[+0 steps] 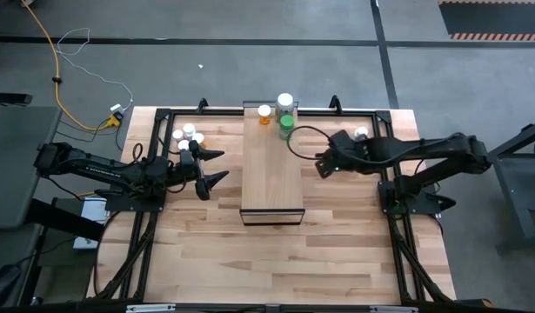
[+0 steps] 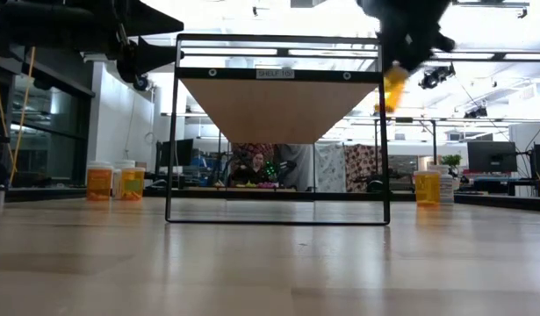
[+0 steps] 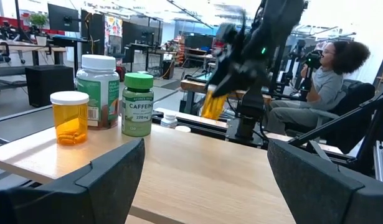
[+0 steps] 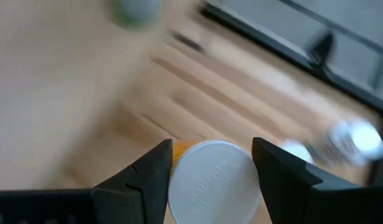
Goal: Pick and place medicine bottles onto shelf by color
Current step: Put the bottom right yellow pill bottle on the shelf
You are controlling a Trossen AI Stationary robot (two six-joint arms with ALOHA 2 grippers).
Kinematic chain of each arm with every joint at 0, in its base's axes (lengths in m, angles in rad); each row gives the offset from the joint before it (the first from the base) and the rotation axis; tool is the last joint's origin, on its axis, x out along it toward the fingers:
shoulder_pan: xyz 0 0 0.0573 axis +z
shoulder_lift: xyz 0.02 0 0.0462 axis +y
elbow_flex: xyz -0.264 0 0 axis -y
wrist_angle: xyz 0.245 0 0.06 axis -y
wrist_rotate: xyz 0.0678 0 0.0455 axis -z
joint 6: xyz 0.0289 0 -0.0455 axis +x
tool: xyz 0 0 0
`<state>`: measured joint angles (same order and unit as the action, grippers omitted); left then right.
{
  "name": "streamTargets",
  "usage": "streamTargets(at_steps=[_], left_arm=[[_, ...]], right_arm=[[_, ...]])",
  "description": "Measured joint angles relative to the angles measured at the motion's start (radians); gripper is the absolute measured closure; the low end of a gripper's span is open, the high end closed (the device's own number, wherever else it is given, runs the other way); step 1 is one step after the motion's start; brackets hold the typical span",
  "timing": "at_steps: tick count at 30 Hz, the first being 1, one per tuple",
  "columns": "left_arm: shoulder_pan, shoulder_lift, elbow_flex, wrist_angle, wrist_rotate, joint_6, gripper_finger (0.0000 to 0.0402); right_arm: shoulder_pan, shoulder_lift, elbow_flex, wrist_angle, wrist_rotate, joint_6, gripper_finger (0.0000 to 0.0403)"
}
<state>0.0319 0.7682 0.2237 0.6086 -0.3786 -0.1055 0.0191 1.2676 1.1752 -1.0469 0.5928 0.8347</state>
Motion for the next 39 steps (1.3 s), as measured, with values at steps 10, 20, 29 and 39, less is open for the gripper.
streamTargets(at_steps=[10,20,29,39], left_arm=[[0.000,0.000,0.000,0.000,0.000,-0.022,0.0071],[0.000,0.000,0.000,-0.020,0.000,-0.022,0.0071],[0.000,0.000,0.000,-0.032,0.000,-0.022,0.0071],[0.000,0.000,0.000,-0.029,0.000,-0.015,0.0071]], right_arm=[[0.007,0.192,0.275,0.127,-0.090,-0.311,0.0212],[0.000,0.537,0.642,0.101,-0.103,-0.562,0.0212],[-0.048,0.740,0.857,0.110,-0.099,-0.728,0.0212],[-0.176,0.794,0.893,0.111,-0.044,-0.731,0.0212]])
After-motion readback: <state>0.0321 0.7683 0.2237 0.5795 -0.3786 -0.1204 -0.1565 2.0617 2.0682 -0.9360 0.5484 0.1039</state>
